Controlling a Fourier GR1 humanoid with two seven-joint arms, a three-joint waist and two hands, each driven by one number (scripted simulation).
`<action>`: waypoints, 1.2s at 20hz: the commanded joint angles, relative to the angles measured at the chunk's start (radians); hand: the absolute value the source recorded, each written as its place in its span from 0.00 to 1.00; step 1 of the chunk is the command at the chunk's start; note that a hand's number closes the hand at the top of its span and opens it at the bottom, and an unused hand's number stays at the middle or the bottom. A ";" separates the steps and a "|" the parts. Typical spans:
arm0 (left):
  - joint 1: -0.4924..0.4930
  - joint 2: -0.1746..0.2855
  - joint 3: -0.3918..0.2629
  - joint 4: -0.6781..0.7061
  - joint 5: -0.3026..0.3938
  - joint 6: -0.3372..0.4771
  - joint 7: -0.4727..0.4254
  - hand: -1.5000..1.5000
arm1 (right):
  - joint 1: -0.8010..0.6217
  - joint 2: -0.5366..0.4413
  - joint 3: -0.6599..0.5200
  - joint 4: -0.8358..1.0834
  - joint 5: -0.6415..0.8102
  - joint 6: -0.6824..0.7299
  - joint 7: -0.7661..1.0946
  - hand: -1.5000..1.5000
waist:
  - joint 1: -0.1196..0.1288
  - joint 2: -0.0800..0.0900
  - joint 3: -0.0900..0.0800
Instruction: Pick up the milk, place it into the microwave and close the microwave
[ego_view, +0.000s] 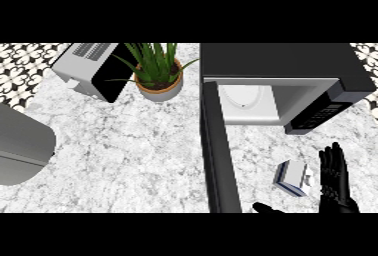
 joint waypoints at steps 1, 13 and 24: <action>0.020 -0.004 0.007 -0.089 0.075 -0.026 0.024 0.00 | -0.020 -0.002 -0.101 0.126 -0.088 0.005 -0.112 0.00 | 0.000 0.001 0.001; 0.144 -0.007 0.104 -0.089 0.155 -0.125 -0.065 0.00 | -0.052 -0.031 -0.236 0.437 -0.194 0.097 -0.333 0.00 | 0.008 -0.001 0.000; 0.113 -0.012 0.101 0.029 0.134 -0.133 -0.144 0.00 | -0.181 -0.051 -0.320 0.764 -0.222 0.155 -0.534 0.00 | 0.004 0.001 0.000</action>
